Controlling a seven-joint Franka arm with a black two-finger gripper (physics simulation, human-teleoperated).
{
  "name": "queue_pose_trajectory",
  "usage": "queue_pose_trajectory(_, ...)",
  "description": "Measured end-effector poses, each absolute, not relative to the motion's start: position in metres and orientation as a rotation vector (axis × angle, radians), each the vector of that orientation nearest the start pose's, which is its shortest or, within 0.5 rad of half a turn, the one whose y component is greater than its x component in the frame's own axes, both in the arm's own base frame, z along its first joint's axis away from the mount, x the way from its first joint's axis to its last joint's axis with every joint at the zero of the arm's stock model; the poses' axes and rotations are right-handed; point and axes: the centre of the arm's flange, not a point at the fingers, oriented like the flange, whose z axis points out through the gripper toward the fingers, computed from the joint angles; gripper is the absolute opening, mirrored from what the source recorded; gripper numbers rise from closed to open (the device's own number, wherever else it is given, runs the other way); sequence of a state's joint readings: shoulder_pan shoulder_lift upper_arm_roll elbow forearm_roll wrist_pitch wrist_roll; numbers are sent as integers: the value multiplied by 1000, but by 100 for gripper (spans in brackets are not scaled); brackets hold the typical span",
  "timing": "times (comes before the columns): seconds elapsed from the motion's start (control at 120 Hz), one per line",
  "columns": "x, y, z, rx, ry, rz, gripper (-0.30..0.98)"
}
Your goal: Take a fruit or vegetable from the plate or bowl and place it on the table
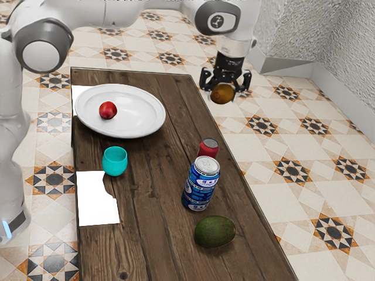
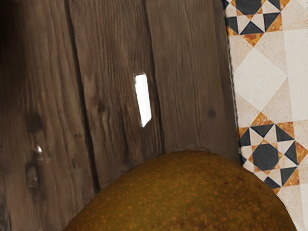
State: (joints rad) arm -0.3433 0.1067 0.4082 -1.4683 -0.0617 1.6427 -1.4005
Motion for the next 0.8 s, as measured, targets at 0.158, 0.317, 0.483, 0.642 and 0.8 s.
queue_pose_trajectory(0.158,593,21,621,-2447,-2071,-65,46)
queue_pose_trajectory(0.317,593,22,620,-2498,-2011,-60,47)
queue_pose_trajectory(0.483,590,26,608,-2520,-1957,-23,47)
queue_pose_trajectory(0.642,560,75,570,-2453,-1999,89,48)
queue_pose_trajectory(0.8,554,107,534,-2393,-2031,120,48)
